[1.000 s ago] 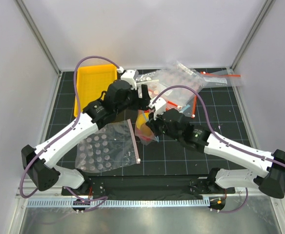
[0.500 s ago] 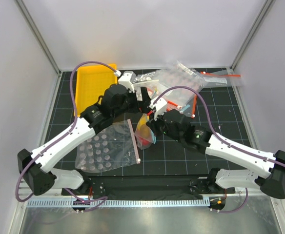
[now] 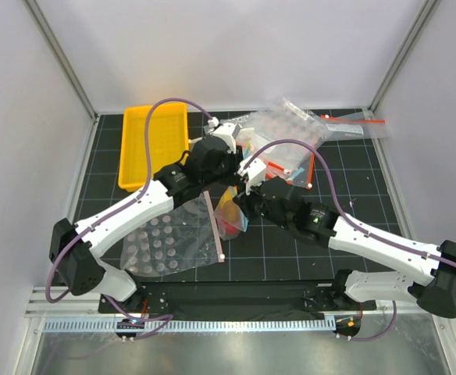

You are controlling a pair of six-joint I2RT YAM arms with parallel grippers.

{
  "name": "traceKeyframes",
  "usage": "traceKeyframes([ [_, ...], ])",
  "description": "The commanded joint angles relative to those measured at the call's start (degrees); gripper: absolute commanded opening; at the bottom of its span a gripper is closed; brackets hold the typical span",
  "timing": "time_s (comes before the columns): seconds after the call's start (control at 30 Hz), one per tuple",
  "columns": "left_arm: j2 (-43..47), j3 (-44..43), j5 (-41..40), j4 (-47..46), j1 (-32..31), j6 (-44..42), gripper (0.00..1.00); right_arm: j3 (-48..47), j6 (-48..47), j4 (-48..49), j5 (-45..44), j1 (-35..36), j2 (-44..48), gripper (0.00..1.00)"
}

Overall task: Place the food in the zip-top bag and seal the zipper
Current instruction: Adjust the zipper food storage bag at the center of the board.

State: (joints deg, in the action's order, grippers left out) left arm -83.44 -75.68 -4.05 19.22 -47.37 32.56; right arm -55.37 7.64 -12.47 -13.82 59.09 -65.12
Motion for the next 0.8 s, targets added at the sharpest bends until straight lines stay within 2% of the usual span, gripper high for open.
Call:
traceKeyframes([
  [0.0,0.0,-2.4,2.1,-0.6,-0.4,-3.1,0.21,-0.9,-0.3,4.6,0.6,0.5,2.3,0.16],
  [0.03,0.3,-2.3,2.3,-0.5,-0.4,-3.7,0.11,-0.8,-0.3,4.7,1.0,0.5,2.6,0.32],
  [0.07,0.6,-2.1,2.7,-0.2,-0.5,-4.3,0.00,-0.2,-0.2,5.3,1.3,0.5,3.5,0.43],
  [0.1,1.3,-1.9,3.4,-0.3,-0.4,-5.1,0.00,0.2,-0.1,5.6,1.5,0.5,4.2,0.50],
  [0.17,2.0,-1.7,3.7,0.4,-0.4,-6.9,0.00,1.1,0.0,6.4,1.2,0.5,6.5,0.56],
  [0.37,5.7,1.3,3.8,0.4,-0.4,-10.8,0.00,5.4,0.4,9.5,-4.9,0.6,15.2,0.56],
  [0.57,9.4,6.6,10.6,-3.0,-0.4,-12.2,0.00,9.9,-0.6,12.2,-18.1,0.4,23.1,0.49],
  [0.67,11.4,10.1,12.9,-5.4,-0.4,-13.3,0.00,10.6,-1.4,14.3,-20.4,0.2,23.1,0.47],
  [0.77,13.3,13.2,12.8,-6.4,-0.4,-14.0,0.00,12.9,-2.7,18.2,-18.9,0.1,23.7,0.47],
])
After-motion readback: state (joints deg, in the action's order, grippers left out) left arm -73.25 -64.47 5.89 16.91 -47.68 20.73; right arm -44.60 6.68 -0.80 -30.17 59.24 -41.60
